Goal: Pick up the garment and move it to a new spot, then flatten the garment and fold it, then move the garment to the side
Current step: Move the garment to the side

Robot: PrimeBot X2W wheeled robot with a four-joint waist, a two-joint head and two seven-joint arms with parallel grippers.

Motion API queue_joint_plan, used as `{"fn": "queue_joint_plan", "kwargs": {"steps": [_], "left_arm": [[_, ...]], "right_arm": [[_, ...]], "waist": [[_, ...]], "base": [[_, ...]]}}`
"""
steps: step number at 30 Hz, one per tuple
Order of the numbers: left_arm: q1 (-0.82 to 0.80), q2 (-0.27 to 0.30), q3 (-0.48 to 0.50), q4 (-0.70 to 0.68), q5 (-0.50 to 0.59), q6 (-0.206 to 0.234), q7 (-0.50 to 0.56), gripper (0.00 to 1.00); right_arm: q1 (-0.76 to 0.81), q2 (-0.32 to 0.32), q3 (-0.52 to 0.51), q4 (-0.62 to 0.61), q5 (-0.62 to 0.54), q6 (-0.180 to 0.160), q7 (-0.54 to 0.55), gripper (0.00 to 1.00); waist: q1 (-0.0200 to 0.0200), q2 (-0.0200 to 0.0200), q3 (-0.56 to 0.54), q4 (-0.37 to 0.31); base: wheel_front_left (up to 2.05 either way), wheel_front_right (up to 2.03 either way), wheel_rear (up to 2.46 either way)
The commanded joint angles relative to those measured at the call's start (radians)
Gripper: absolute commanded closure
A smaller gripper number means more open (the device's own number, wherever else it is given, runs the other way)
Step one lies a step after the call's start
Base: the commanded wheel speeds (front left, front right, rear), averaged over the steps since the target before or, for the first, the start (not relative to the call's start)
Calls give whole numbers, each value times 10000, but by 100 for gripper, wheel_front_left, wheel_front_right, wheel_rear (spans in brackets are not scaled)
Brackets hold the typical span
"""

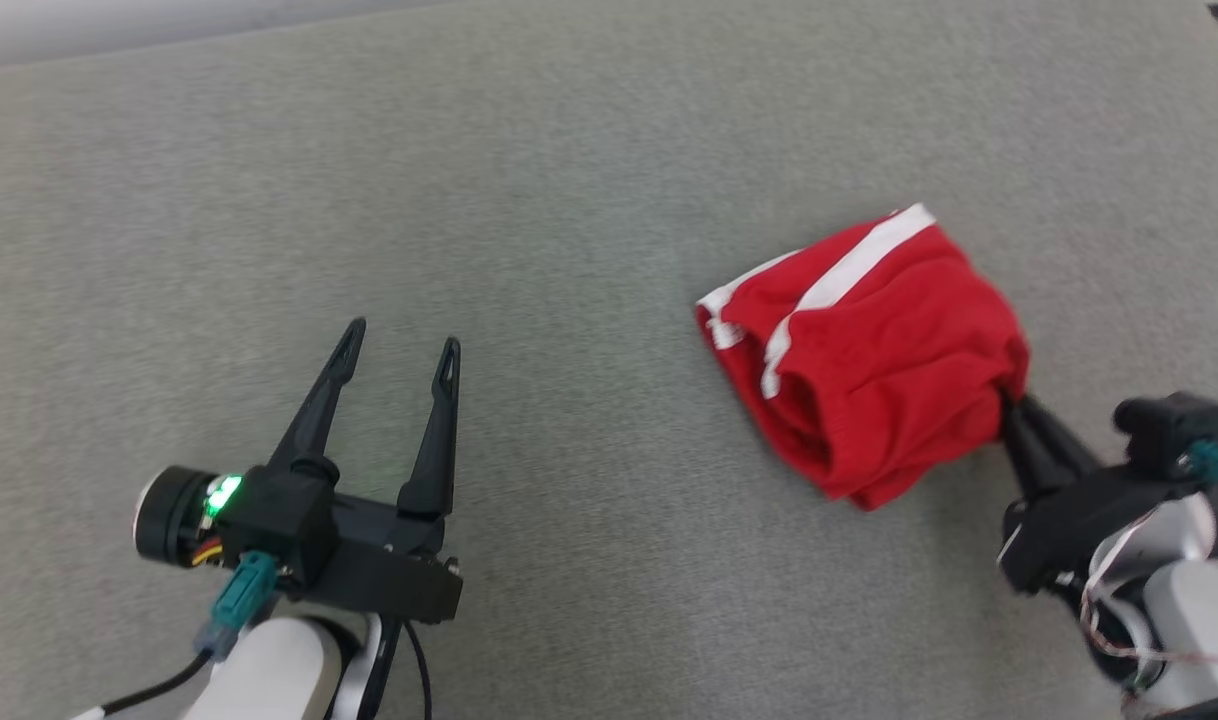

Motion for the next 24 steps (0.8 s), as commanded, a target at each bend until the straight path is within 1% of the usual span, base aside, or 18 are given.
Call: {"fn": "queue_joint_plan", "kwargs": {"steps": [1, 6, 12, 13, 14, 18, 20, 24], "left_arm": [[-217, 57, -37, -87, 99, -14, 53, 0], [-689, -22, -246, -235, 251, -93, 252, 0], [-1105, -49, -489, -317, 437, -235, 432, 0], [-1159, -52, -520, -324, 444, -247, 442, 0], [-1226, -81, -594, -368, 459, -228, 478, 0], [-1351, -68, -657, -412, 496, -244, 506, 0], [-1357, -60, -690, -415, 506, -243, 503, 0], [-1418, -87, -736, -373, 486, -251, 454, 0]], "right_arm": [[-361, -115, -99, 259, 181, -12, -260, 100], [-1573, -640, -106, 1701, 543, -12, -1055, 100], [-2838, -1735, 140, 3560, 917, -13, -1834, 100], [-3028, -1941, 217, 3838, 920, -12, -1931, 100], [-3286, -2268, 391, 4391, 1042, -12, -1972, 100], [-3806, -2890, 957, 5109, 947, -13, -2008, 100], [-4074, -3089, 1270, 5370, 869, -13, -2023, 100], [-4517, -3248, 1819, 5900, 835, -13, -1868, 100]], "waist": [[-1, -1, 582, -825], [-1, -1, 919, -1038], [-1, -1, 1295, -1007], [-1, -1, 1342, -991], [-1, -1, 1425, -950], [-1, -1, 1553, -902], [-1, -1, 1579, -884], [-1, -1, 1587, -824]], "base": [[0, 0, 0], [0, 0, 0], [0, 0, 0], [0, 0, 0], [0, 0, 0], [0, 0, 0], [0, 0, 0], [0, 0, 0]]}}
